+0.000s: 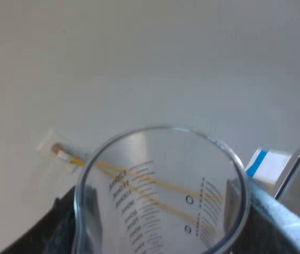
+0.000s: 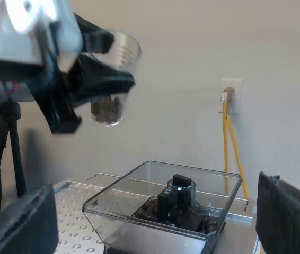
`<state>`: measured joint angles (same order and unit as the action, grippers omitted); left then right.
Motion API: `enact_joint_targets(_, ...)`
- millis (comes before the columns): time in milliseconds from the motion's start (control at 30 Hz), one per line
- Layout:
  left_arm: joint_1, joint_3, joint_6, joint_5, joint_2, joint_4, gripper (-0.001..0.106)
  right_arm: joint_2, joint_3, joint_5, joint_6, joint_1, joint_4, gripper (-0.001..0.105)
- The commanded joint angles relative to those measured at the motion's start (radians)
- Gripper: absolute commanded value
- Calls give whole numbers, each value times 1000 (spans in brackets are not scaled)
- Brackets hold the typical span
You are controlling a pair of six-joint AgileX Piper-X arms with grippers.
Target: Pour the beans into the coffee machine
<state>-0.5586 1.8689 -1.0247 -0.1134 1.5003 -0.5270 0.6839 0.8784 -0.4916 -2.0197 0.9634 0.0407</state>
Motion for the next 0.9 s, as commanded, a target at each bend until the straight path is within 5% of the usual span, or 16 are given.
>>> enact_joint_targets(33, -15, 13, 200, -34, 18, -14, 0, -6, 11, 13, -14, 2, -13, 78)
enact_joint_targets(267, -20, 13, 418, -4, 24, -31, 0, -6, 11, 13, -14, 2, -13, 78)
enact_joint_targets(467, -20, 13, 491, 39, 27, -36, 0, -6, 11, 13, -14, 2, -13, 78)
enact_joint_targets(500, -20, 13, 527, 50, 29, -37, 0, -6, 11, 13, -14, 2, -13, 78)
enact_joint_targets(533, -20, 13, 710, 50, 48, -36, 0, -6, 11, 13, -14, 2, -13, 78)
enact_joint_targets(767, -20, 13, 905, 50, 81, -38, 0, -6, 11, 13, -14, 2, -13, 78)
enact_joint_targets(900, -20, 13, 1093, 44, 100, -41, 0, -6, 11, 13, -14, 2, -13, 78)
